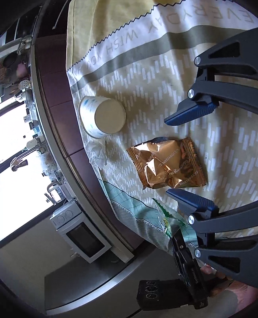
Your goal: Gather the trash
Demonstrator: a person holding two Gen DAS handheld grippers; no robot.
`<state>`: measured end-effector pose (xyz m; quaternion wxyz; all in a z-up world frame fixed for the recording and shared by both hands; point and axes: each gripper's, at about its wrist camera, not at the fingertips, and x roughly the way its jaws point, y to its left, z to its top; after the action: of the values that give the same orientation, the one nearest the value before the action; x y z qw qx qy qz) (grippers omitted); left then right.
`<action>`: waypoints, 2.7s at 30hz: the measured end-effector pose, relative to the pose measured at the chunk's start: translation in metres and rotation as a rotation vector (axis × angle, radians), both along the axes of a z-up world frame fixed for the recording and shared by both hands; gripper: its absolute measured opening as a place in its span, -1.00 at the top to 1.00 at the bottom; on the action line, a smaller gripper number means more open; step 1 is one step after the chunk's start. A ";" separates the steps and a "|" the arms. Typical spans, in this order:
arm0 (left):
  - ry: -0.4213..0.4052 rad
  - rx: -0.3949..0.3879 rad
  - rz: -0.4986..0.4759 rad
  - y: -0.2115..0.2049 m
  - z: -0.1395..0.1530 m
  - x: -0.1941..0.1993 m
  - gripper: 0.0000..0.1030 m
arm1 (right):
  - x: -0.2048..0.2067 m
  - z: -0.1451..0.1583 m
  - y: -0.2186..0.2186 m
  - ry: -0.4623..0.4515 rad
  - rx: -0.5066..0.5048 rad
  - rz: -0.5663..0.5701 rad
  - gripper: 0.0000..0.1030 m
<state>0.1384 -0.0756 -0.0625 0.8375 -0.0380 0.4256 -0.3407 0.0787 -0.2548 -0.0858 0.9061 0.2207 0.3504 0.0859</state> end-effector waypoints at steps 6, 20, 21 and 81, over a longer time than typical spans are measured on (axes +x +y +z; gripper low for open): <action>-0.010 -0.002 0.015 0.008 0.003 -0.003 0.76 | 0.025 -0.011 0.002 0.064 -0.037 0.033 -0.09; -0.018 -0.027 0.050 0.033 0.007 -0.006 0.76 | 0.013 -0.003 0.011 0.023 -0.057 0.054 0.99; -0.021 -0.030 0.054 0.036 0.009 -0.006 0.76 | 0.011 0.001 0.010 0.010 -0.043 0.058 0.99; -0.047 0.184 0.797 0.383 -0.008 0.000 0.76 | 0.158 0.059 0.356 -0.060 0.087 0.712 1.00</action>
<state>0.1385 0.3073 -0.0705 0.9133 -0.1169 0.3871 0.0491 0.2371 0.1007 -0.0264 0.8190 0.1207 0.3747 0.4175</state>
